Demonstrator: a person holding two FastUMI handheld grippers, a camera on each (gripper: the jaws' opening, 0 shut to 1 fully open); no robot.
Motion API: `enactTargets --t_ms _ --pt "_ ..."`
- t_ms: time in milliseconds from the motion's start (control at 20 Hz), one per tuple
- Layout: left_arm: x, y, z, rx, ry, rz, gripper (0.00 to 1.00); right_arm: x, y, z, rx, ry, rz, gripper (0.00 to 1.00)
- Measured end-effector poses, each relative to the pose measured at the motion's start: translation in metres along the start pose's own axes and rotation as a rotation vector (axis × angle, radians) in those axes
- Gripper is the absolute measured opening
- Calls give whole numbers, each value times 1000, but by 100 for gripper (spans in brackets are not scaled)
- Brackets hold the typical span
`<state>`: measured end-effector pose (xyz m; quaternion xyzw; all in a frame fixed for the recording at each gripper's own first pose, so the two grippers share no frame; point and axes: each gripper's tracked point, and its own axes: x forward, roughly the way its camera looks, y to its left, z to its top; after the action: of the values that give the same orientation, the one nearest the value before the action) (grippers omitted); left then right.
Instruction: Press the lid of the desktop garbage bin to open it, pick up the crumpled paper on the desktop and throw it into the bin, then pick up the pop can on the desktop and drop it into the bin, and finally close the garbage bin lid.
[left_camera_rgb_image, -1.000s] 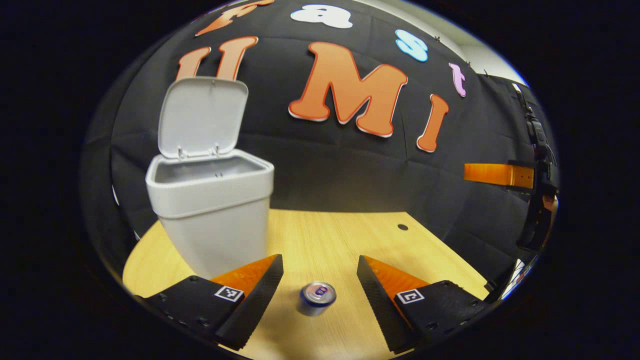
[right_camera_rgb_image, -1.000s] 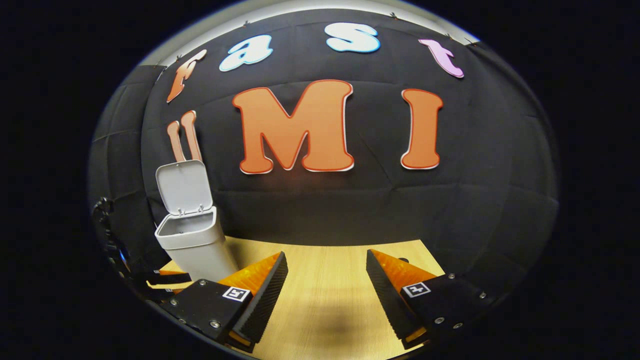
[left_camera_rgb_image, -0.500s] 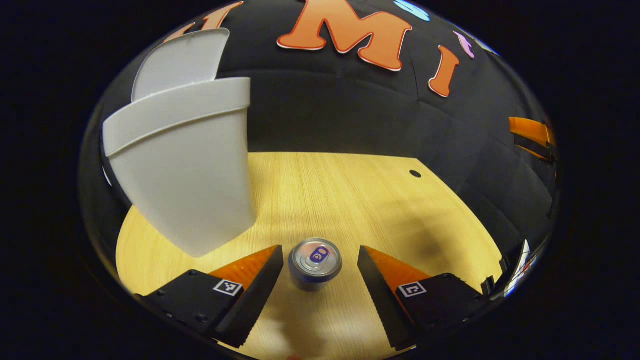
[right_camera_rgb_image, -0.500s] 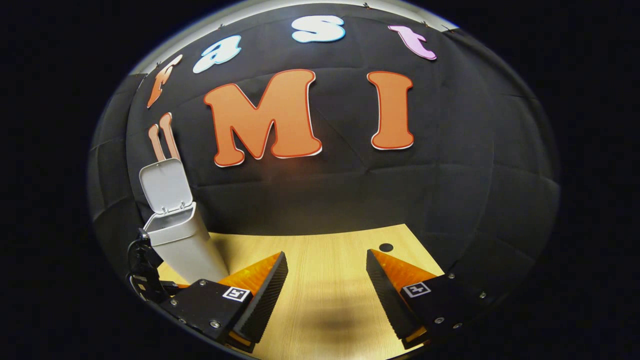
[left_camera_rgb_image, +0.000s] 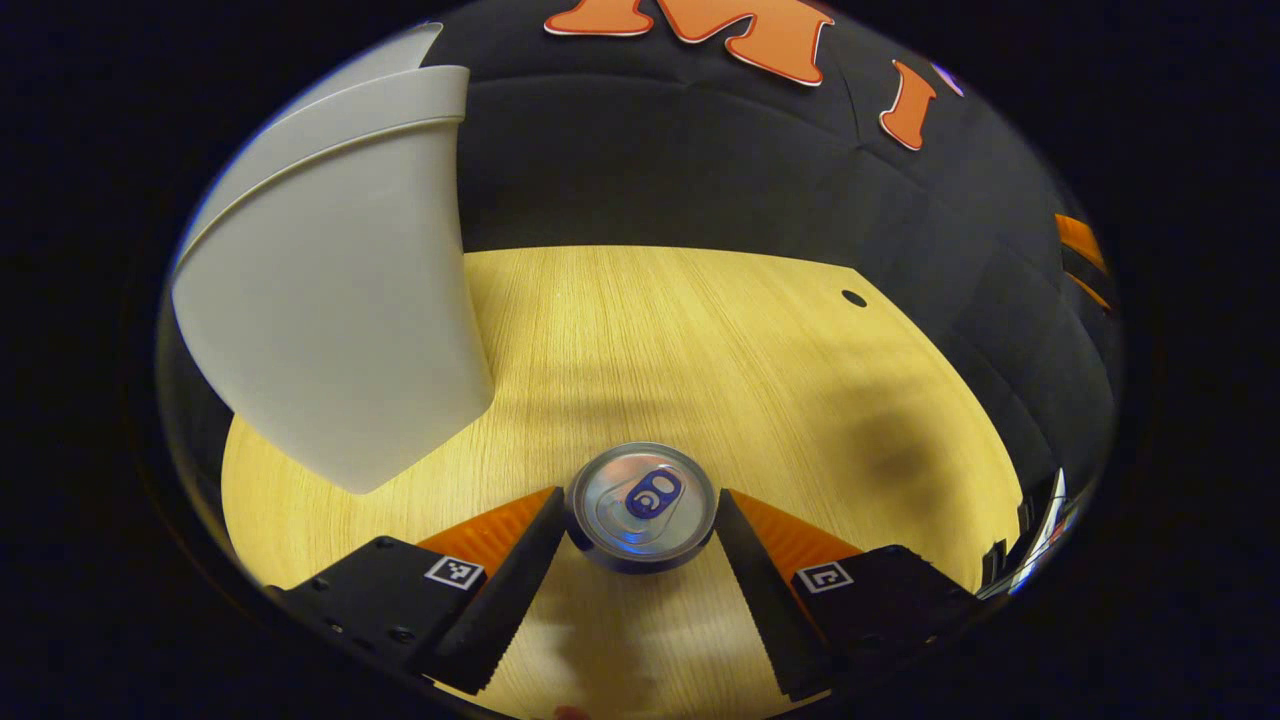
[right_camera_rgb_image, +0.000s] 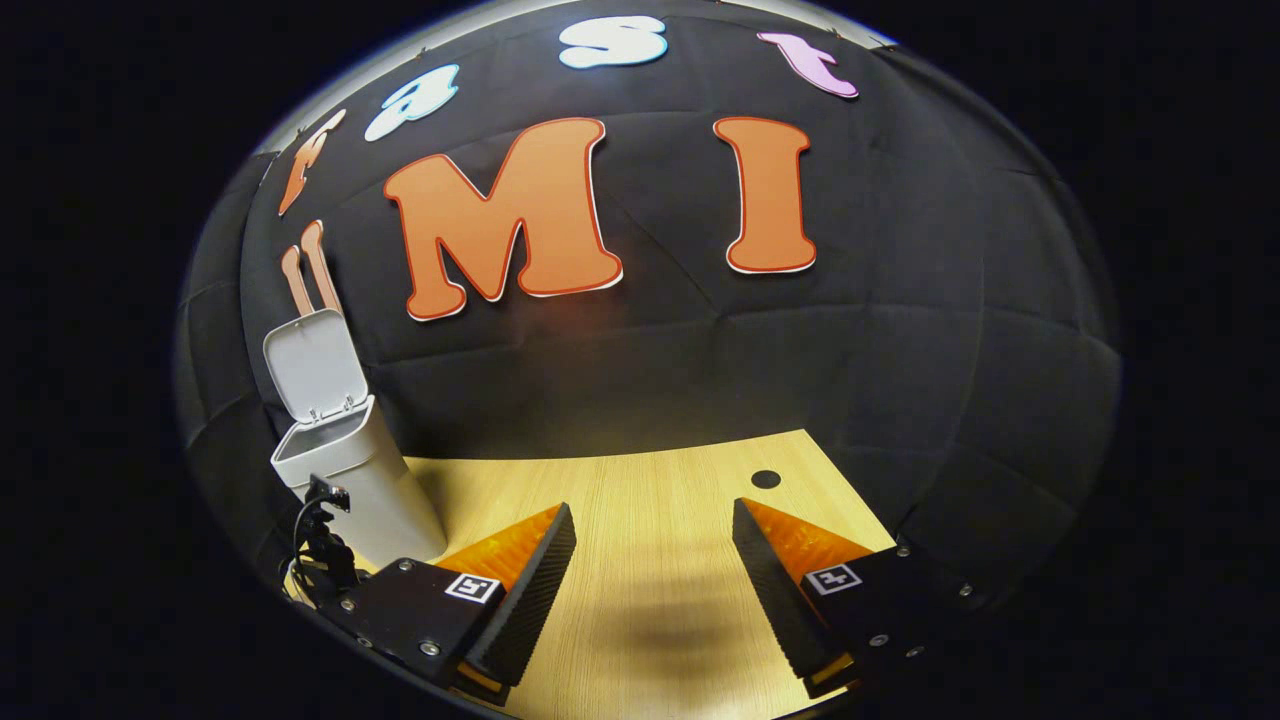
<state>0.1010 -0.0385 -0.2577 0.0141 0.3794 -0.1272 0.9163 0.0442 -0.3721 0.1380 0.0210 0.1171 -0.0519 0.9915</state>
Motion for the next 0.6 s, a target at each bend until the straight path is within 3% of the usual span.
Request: enactTargets --t_ms 300,450,600 --pt "-5 -6 19 3 14 12 97 4 6 -10 -7 32 6 95" --pt "-17 6 40 -11 7 24 87 2 11 -14 -14 43 8 95" --pt "-43 12 70 0 -43 22 86 -2 12 -15 -17 47 9 95"
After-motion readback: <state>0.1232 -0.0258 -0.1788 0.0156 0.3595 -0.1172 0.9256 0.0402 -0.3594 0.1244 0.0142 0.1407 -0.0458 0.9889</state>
